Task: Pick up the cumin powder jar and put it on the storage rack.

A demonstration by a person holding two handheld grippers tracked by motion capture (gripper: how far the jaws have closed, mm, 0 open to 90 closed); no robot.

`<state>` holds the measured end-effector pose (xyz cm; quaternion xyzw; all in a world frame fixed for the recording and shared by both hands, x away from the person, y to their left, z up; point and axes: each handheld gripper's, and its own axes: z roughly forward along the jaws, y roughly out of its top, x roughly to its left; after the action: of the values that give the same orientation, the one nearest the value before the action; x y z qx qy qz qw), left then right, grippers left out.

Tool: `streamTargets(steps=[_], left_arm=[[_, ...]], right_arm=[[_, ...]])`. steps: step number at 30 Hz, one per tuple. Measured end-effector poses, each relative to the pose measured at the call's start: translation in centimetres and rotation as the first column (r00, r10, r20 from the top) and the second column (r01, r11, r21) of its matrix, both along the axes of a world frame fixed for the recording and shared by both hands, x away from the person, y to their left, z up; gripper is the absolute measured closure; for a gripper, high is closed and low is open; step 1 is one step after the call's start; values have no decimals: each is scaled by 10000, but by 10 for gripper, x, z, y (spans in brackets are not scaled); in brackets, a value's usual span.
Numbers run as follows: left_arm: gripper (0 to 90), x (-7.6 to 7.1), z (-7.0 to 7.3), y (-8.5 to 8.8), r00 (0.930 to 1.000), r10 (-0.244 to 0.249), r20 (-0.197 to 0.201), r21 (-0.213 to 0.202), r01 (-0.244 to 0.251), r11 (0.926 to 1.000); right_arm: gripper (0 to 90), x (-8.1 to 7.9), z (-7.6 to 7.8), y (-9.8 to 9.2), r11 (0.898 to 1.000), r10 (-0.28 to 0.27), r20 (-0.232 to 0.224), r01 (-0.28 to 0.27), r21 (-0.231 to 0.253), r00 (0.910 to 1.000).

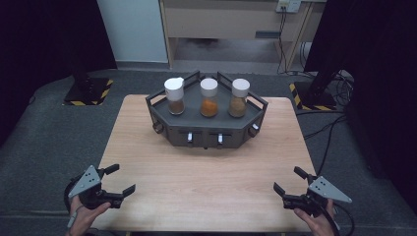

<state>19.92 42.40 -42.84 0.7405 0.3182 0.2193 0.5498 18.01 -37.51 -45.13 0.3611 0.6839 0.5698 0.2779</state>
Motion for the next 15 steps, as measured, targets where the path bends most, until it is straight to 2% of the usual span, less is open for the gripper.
streamTargets(steps=[8,15], left_arm=[[20,-1,-1,1,9999,43,133,-60,-42,10000],[20,-4,-1,1,9994,88,327,-117,-84,9999]], right_arm=[[43,-2,-7,-1,9999,-139,-125,140,42,9998],[41,-5,-11,-5,9986,-319,-158,326,415,9994]])
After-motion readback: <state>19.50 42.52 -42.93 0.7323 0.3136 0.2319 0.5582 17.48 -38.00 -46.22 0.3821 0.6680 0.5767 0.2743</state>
